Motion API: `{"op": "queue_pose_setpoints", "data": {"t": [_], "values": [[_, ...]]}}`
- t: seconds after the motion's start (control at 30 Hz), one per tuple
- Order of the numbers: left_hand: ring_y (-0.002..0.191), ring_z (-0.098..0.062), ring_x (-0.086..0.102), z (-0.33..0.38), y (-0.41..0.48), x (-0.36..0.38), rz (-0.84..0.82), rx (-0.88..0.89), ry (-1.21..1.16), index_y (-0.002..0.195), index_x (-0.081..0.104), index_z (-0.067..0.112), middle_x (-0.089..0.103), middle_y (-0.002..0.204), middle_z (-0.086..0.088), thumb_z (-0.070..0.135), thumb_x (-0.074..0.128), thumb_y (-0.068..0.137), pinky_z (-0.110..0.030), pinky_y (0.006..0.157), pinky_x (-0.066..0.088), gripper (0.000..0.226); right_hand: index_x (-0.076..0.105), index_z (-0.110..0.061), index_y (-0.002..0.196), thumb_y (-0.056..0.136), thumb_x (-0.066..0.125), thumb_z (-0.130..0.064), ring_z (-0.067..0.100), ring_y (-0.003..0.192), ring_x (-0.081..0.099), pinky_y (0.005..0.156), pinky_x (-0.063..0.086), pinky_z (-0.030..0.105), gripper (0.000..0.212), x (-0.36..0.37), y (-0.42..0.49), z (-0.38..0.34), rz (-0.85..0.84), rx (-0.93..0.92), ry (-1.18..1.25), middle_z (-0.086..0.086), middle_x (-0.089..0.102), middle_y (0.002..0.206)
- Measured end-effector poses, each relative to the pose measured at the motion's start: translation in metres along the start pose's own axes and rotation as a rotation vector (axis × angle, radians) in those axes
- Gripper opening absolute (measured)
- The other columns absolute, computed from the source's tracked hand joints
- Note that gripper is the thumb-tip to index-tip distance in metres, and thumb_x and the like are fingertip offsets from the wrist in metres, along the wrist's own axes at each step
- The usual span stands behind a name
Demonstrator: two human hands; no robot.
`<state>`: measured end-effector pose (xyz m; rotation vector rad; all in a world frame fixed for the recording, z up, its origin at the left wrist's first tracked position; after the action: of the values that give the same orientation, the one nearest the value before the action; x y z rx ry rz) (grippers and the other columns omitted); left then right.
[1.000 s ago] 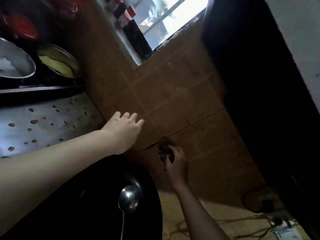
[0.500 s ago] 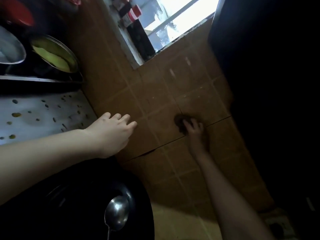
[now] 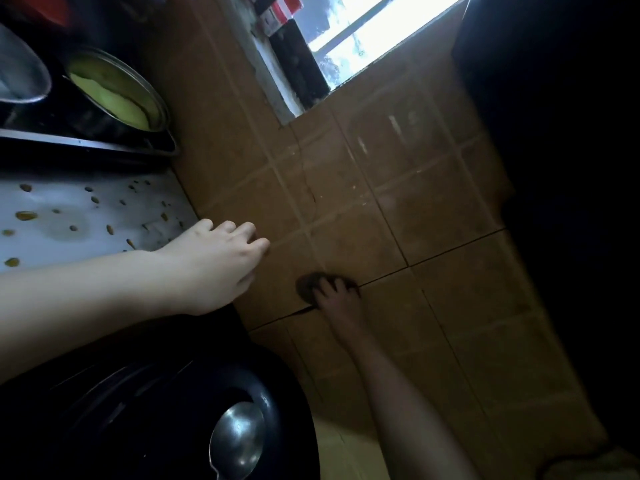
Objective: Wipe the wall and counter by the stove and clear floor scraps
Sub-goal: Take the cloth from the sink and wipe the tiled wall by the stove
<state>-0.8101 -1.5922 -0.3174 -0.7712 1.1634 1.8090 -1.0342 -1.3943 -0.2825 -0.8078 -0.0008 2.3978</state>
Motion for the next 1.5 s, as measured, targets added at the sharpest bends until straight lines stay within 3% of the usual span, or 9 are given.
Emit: {"op": "queue_pose_setpoints", "data": {"t": [0.07,0.23,0.4,0.5,0.63,0.77,0.93,1.2,1.5], "values": [[0.112,-0.020,0.048,0.000,0.001,0.002,-0.012,-0.001,0.013,0.129,0.034,0.024,0.041,0.129,-0.001,0.040,0.030,0.095,-0.036,0.090,0.042,0.038,0.072,-0.025,0.091,0.071,0.038,-0.020,0.024,0.083,0.043,0.051,0.048,0.027,0.039,0.006,-0.008,0.003,-0.036,-0.036,-0.037,-0.001,0.069,0.100],[0.111,-0.021,0.048,0.005,0.009,0.014,-0.029,-0.021,0.012,0.127,0.035,0.023,0.041,0.129,-0.003,0.039,0.032,0.095,-0.039,0.090,0.043,0.036,0.061,-0.011,0.119,0.076,0.058,-0.007,0.039,0.093,0.060,0.067,0.052,0.038,0.044,-0.054,0.001,0.059,0.346,0.215,0.022,0.013,0.062,0.118],[0.111,-0.022,0.047,0.009,0.010,0.030,-0.099,-0.022,0.034,0.131,0.028,0.023,0.038,0.131,-0.003,0.035,0.044,0.093,-0.037,0.089,0.043,0.043,0.040,-0.017,0.141,0.090,0.054,-0.006,0.038,0.131,0.029,0.104,0.030,0.044,0.054,-0.091,0.019,0.088,0.478,0.599,0.316,0.010,0.031,0.151],[0.113,-0.022,0.046,0.016,0.005,0.037,-0.135,0.002,0.019,0.133,0.025,0.021,0.035,0.132,-0.005,0.038,0.039,0.095,-0.036,0.090,0.041,0.044,0.053,-0.008,0.131,0.078,0.065,0.001,0.039,0.119,0.042,0.091,0.048,0.044,0.055,-0.080,0.015,0.058,0.475,0.408,0.262,0.017,0.048,0.138],[0.114,-0.021,0.045,0.020,0.000,0.042,-0.148,-0.003,-0.010,0.132,0.026,0.023,0.036,0.133,-0.003,0.042,0.036,0.095,-0.037,0.093,0.041,0.042,0.063,-0.016,0.119,0.079,0.044,-0.016,0.032,0.100,0.053,0.067,0.053,0.031,0.044,-0.004,-0.015,0.016,0.032,-0.002,-0.075,0.009,0.061,0.124],[0.119,-0.020,0.043,0.019,0.000,0.035,-0.176,-0.032,-0.035,0.136,0.025,0.025,0.034,0.137,-0.002,0.044,0.031,0.096,-0.038,0.098,0.039,0.045,0.075,-0.023,0.092,0.034,0.090,-0.024,0.025,0.071,0.066,0.046,0.050,0.026,0.060,0.044,-0.080,0.004,-0.310,-0.138,-0.074,0.003,0.072,0.101],[0.116,-0.021,0.045,0.027,0.001,0.034,-0.170,-0.008,-0.049,0.134,0.027,0.024,0.036,0.133,-0.003,0.042,0.032,0.096,-0.037,0.094,0.041,0.042,0.050,-0.010,0.134,0.065,0.078,-0.001,0.041,0.112,0.054,0.076,0.053,0.041,0.075,0.001,-0.082,0.045,-0.019,0.016,0.047,0.018,0.049,0.137],[0.110,-0.022,0.047,0.021,-0.013,0.022,-0.183,0.034,-0.019,0.128,0.028,0.021,0.038,0.127,-0.003,0.040,0.035,0.094,-0.037,0.089,0.042,0.040,0.045,-0.018,0.139,0.095,0.050,-0.015,0.035,0.136,0.027,0.107,0.028,0.041,0.044,-0.068,-0.046,0.104,0.576,0.753,0.428,0.010,0.033,0.150],[0.112,-0.023,0.046,0.020,-0.018,0.024,-0.181,0.006,-0.044,0.125,0.033,0.023,0.039,0.127,-0.003,0.040,0.032,0.095,-0.039,0.091,0.041,0.034,0.060,-0.012,0.122,0.066,0.076,0.000,0.042,0.096,0.058,0.071,0.053,0.044,0.059,0.005,-0.080,0.038,0.019,0.227,0.164,0.017,0.059,0.123]]}}
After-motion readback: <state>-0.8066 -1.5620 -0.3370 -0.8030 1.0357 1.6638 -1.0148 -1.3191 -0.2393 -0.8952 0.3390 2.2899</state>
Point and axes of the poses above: each hand's wrist, its own y-axis towards the middle knuckle, its own x-axis out of the palm, z = x × y, the point moved 1 cm from there along y, towards the middle knuckle
